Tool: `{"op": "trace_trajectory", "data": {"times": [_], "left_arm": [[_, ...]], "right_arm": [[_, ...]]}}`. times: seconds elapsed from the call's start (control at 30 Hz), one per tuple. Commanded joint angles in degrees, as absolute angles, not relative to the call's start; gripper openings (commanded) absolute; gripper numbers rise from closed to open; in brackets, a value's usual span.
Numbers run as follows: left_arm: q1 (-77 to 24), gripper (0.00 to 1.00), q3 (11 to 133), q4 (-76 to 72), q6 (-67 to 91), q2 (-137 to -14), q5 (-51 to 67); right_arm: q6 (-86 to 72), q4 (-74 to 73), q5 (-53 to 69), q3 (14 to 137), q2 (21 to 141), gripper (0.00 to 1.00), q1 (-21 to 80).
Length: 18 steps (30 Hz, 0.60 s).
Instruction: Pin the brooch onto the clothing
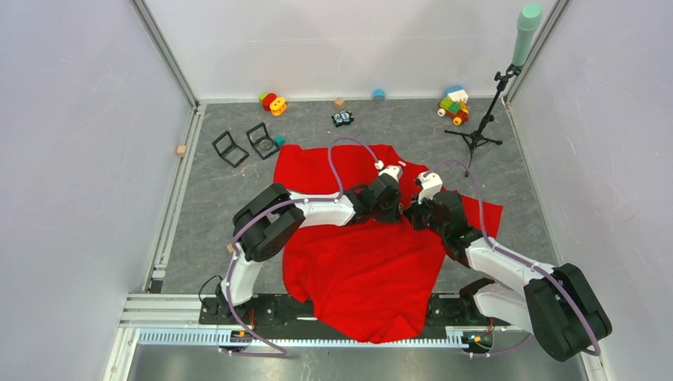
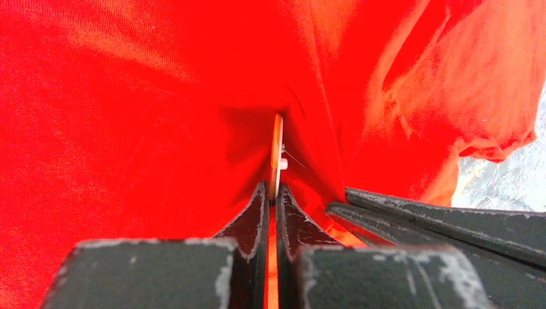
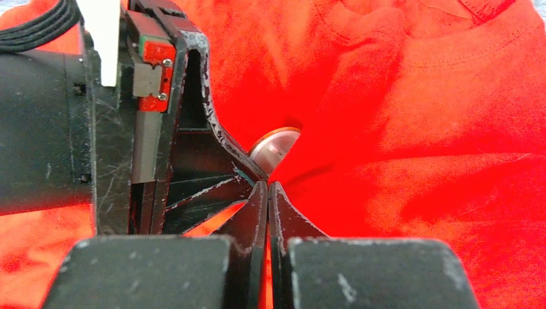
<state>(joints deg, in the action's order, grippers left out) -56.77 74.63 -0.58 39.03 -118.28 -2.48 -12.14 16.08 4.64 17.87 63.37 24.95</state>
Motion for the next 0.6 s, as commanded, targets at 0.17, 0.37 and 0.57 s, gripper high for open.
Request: {"op": "trace_trajectory", "data": {"times": [0.17,0.37,0.57], "left_arm": [[-57.13,0.02,75.75,-1.97,40.07,-118.99,-1.6],[-57.06,0.02,72.73,-6.9,42.39,-117.65,-0.26],[-56.65,0.02,70.21,-11.53,44.96,-116.63,3.89]], "right_arm": [[-11.29,18.79,6.95,18.02,65.43,0.0,24.74],[-11.07,19.8,6.43,17.92,70.49,0.0,24.76],[-10.53,20.31,5.02,17.6,71.98,0.0,24.79]]}}
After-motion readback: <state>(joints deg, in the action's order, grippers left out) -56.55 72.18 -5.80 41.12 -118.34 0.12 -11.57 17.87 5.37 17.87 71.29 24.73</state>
